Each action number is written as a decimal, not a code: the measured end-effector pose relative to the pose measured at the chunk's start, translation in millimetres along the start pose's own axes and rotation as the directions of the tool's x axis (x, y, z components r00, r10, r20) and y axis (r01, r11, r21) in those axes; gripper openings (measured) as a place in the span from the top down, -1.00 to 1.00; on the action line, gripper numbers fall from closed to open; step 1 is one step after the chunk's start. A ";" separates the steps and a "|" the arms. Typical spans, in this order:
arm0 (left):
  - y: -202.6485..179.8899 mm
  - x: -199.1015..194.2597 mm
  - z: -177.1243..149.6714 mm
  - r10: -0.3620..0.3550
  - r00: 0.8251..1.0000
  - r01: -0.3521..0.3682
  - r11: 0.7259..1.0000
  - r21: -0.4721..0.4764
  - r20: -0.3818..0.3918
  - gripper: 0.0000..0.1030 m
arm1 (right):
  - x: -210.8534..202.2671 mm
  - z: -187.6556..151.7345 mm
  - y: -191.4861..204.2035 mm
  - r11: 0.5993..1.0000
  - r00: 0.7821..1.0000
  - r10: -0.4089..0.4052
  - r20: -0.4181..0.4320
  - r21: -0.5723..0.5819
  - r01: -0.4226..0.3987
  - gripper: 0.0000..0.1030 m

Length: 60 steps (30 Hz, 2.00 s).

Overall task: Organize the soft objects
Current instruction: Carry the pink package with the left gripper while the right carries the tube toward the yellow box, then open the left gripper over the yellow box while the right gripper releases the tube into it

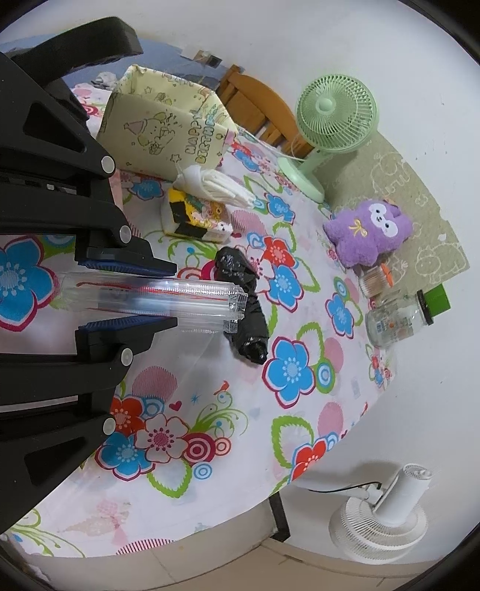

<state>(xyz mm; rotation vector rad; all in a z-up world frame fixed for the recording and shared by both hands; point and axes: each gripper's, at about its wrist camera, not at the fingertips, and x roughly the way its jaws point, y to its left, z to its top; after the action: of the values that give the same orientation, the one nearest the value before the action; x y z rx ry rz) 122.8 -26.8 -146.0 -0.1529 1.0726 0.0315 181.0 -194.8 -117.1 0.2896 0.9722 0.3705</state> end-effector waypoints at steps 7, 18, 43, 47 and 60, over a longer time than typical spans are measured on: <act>5.8 -23.0 9.7 0.007 0.998 -0.007 1.000 -0.012 0.069 -0.54 | -14.2 3.6 17.7 0.999 0.999 0.027 0.031 -0.034 -0.026 0.55; 13.0 -64.3 13.4 0.029 0.986 -0.027 1.000 -0.015 0.166 -0.54 | -40.8 8.9 63.6 0.989 0.993 0.086 0.080 -0.129 -0.075 0.55; 117.8 -114.6 37.2 0.179 0.937 -0.128 0.975 -0.184 0.299 -0.55 | -17.9 31.9 204.9 0.911 0.966 0.254 0.052 -0.349 -0.220 0.55; 137.6 -105.9 40.5 0.203 0.939 -0.147 0.967 -0.210 0.278 -0.55 | -0.4 34.4 227.4 0.897 0.964 0.265 0.026 -0.374 -0.236 0.55; 172.9 -81.0 47.5 0.247 0.943 -0.194 0.952 -0.237 0.221 -0.58 | 47.8 30.8 256.5 0.885 0.974 0.223 -0.029 -0.412 -0.215 0.55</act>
<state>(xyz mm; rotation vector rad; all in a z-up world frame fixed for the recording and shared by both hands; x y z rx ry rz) 108.2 154.7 -71.6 -0.2145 0.8287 0.3619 186.4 54.3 -33.7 0.0137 0.8195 0.7684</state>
